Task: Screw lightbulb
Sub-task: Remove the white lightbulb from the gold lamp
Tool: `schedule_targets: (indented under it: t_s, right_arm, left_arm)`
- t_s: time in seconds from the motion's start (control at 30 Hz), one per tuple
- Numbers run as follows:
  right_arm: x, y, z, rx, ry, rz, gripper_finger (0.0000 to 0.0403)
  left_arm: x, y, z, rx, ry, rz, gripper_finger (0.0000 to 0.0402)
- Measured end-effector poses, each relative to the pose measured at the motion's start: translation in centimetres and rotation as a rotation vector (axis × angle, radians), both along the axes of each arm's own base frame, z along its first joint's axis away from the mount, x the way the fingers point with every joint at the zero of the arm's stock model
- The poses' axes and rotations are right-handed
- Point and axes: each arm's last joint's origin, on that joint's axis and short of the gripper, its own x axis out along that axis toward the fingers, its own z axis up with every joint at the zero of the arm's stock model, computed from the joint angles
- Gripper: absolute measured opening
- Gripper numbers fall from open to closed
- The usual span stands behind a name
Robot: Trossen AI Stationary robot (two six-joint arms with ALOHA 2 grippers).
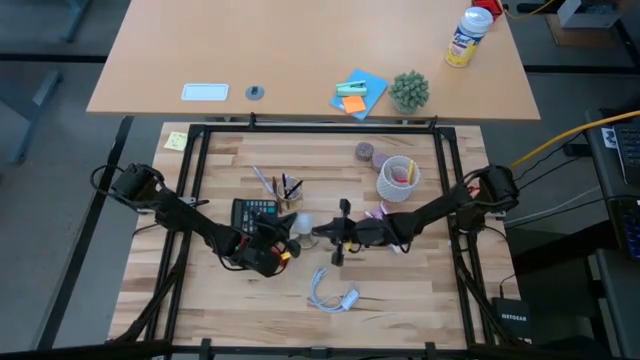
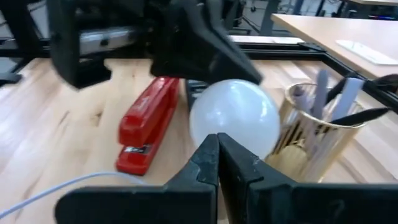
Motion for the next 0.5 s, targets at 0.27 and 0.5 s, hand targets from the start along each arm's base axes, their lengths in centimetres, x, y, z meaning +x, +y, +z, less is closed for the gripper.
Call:
schedule_targets:
  t_s: [0.27, 0.5]
  right_arm:
    - [0.4, -1.9, 0.0, 0.017, 0.000, -0.011, 0.0007]
    - [0.4, -2.1, -0.1, 0.001, 0.004, -0.060, 0.0007]
  left_arm:
    - [-0.3, -0.1, -0.3, -0.048, -0.019, 0.004, 0.0000]
    - [-0.8, -1.2, -0.3, -0.100, -0.067, -0.020, 0.0000]
